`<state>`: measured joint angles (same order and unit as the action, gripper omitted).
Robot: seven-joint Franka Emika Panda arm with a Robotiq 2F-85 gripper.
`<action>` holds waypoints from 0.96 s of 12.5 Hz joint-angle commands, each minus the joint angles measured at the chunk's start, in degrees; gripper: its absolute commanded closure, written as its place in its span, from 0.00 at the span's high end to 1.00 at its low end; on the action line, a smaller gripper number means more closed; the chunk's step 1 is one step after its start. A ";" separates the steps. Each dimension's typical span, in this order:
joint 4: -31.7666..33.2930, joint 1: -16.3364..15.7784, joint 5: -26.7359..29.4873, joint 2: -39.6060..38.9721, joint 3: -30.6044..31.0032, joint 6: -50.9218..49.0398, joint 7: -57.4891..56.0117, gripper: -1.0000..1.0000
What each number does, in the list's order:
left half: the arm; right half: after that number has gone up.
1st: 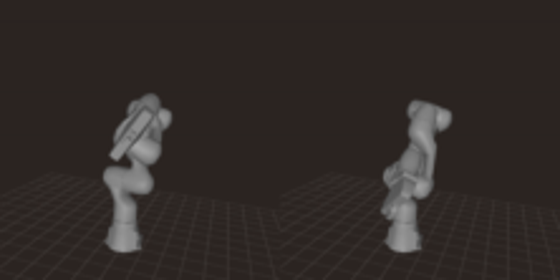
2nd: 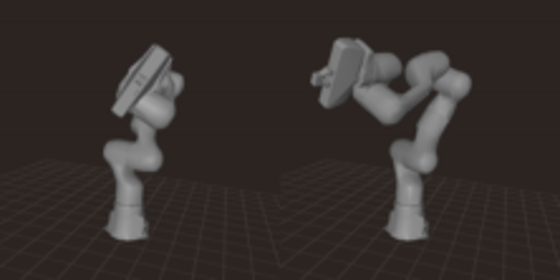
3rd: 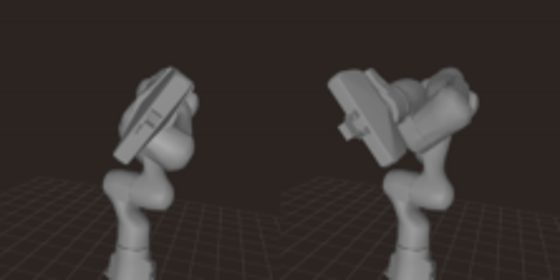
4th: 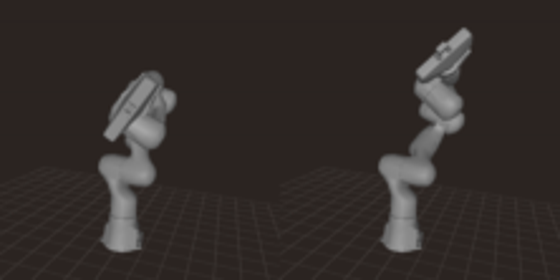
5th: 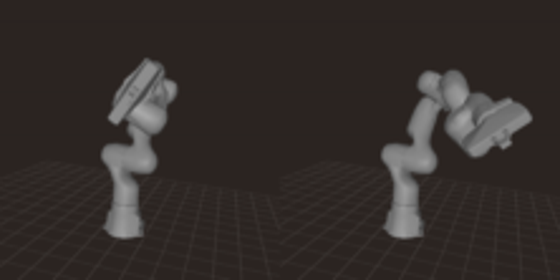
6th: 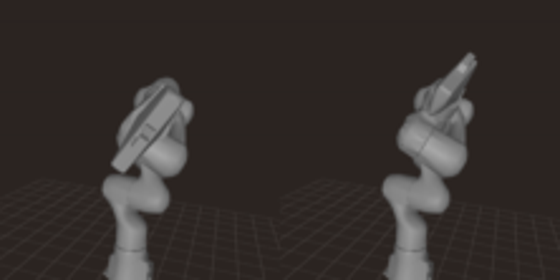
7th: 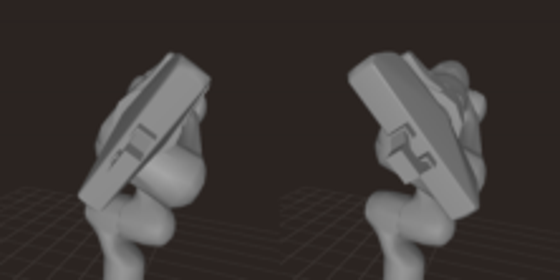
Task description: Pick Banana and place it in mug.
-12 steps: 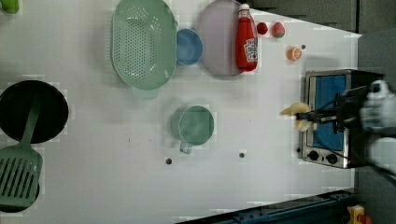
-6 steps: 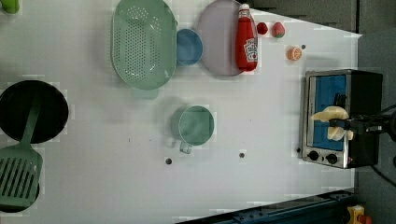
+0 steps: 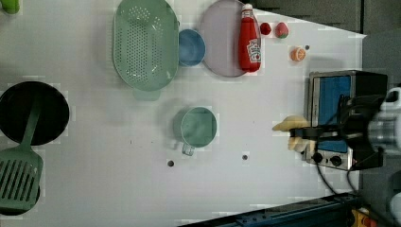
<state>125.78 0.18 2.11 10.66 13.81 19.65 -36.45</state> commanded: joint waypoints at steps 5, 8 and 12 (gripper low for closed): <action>3.23 -2.80 0.71 -7.25 8.00 10.88 15.11 0.31; 7.20 -2.81 0.71 -11.37 9.18 21.74 15.69 0.31; 9.75 -2.79 0.74 -17.09 9.57 31.04 17.24 0.31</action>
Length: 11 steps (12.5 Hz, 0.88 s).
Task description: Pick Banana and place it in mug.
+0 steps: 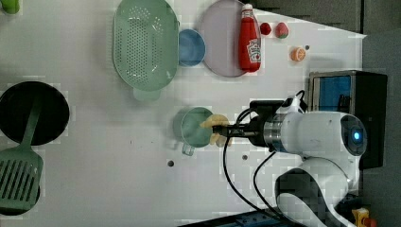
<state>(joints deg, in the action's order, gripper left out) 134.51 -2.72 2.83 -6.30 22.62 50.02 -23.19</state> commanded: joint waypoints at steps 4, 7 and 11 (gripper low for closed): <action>0.96 0.00 0.03 -3.17 1.08 0.76 4.67 0.57; 0.74 0.00 0.03 -2.47 1.14 0.71 4.67 0.90; 0.70 0.74 0.15 4.65 -0.38 -0.55 4.67 1.00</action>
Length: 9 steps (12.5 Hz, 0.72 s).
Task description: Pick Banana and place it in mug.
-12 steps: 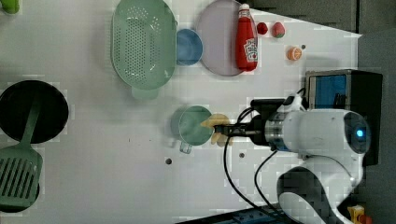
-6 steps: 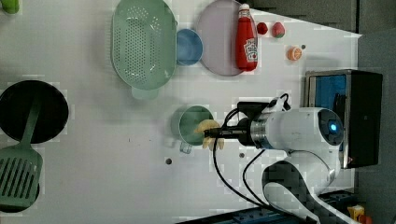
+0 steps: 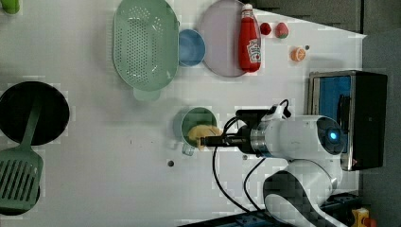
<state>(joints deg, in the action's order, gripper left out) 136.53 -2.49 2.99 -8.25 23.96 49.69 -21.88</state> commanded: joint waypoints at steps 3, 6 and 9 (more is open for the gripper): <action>-2.46 1.84 -0.01 14.91 -7.11 -5.44 3.36 1.00; -7.27 3.19 -0.01 21.18 -15.24 -15.58 3.35 1.00; -15.83 4.04 -0.21 23.59 -22.92 -31.68 3.35 1.00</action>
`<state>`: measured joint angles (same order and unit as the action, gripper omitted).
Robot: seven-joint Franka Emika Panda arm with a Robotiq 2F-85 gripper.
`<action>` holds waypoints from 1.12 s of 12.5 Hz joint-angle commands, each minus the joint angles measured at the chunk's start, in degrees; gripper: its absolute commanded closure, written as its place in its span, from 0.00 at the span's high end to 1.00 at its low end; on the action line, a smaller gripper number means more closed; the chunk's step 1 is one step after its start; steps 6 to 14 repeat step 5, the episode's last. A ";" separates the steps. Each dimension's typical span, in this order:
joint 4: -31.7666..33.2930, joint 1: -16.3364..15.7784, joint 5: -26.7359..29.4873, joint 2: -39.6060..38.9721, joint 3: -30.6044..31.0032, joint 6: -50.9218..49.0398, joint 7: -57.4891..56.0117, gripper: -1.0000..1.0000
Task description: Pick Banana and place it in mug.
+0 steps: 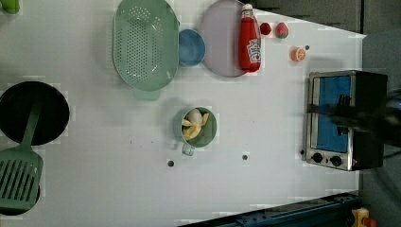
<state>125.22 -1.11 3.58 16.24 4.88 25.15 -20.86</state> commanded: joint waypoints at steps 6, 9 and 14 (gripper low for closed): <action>-18.53 2.83 -6.62 -2.12 -8.73 -18.29 2.35 1.00; -18.53 2.83 -6.62 -2.12 -8.73 -18.29 2.35 1.00; -18.53 2.83 -6.62 -2.12 -8.73 -18.29 2.35 1.00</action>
